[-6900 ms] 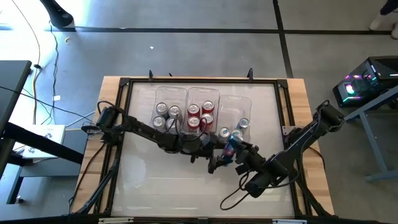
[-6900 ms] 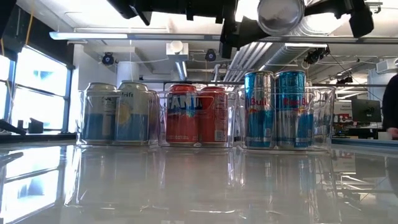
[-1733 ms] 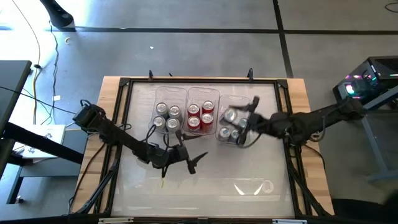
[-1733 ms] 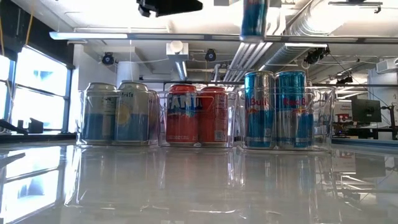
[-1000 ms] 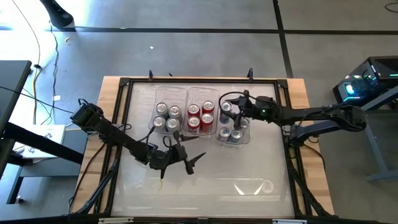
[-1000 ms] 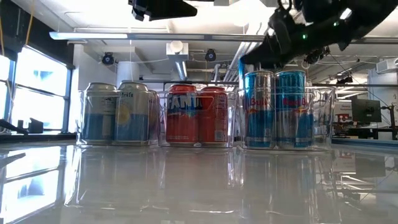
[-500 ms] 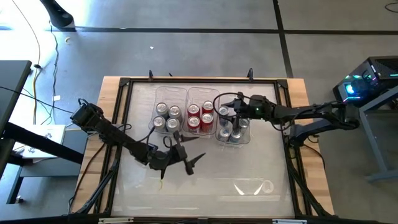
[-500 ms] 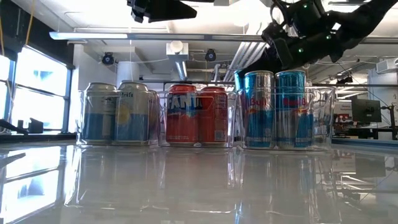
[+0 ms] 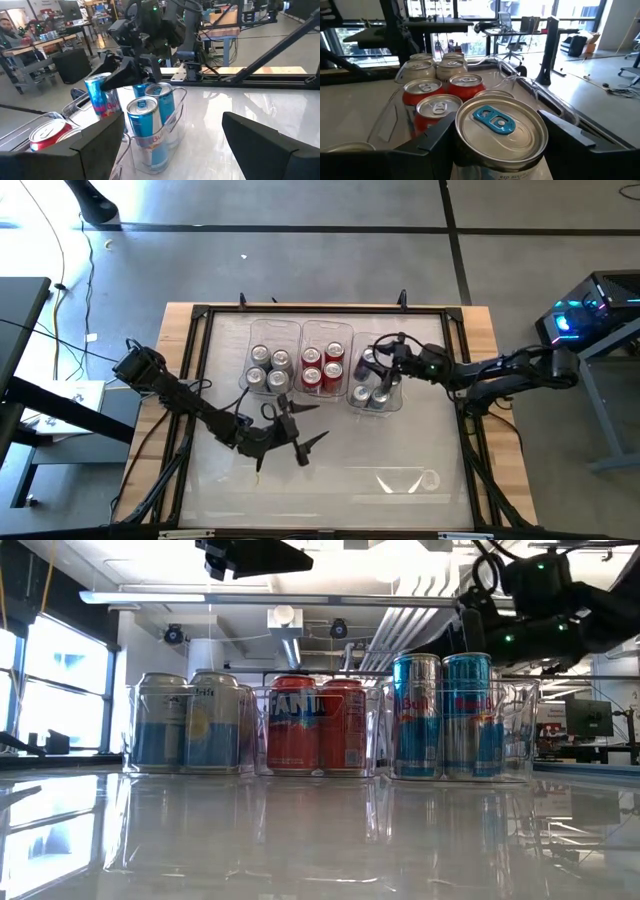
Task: Sort soda cans
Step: Put the top left blue soda can inside the right transparent bin upright
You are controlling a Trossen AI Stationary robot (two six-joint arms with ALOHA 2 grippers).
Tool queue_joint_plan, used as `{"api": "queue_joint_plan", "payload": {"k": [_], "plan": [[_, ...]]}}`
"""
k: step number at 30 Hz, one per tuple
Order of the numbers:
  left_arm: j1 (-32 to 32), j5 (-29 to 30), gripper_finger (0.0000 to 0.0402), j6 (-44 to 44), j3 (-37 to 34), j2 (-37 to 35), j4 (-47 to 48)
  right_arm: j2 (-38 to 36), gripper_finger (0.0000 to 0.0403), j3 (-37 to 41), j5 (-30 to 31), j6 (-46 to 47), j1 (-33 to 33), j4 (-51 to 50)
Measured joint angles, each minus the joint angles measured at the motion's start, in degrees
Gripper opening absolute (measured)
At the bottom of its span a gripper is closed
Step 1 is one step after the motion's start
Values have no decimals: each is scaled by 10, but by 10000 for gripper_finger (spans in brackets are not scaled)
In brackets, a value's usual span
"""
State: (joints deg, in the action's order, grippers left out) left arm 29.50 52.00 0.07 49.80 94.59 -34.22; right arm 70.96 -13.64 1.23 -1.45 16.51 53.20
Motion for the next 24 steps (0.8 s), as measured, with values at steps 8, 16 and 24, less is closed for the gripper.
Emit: {"api": "queue_joint_plan", "payload": {"k": [8, 16, 24], "plan": [[-7, 0, 330, 0, 0, 0, -3, 0, 226, -62, -13, -34, 0, -128], [-7, 0, 330, 0, 0, 0, -3, 0, 239, -62, -25, -33, 0, -142], [-7, 0, 330, 1, 0, 0, -3, 0, 244, -62, -34, -43, 0, -144]]}}
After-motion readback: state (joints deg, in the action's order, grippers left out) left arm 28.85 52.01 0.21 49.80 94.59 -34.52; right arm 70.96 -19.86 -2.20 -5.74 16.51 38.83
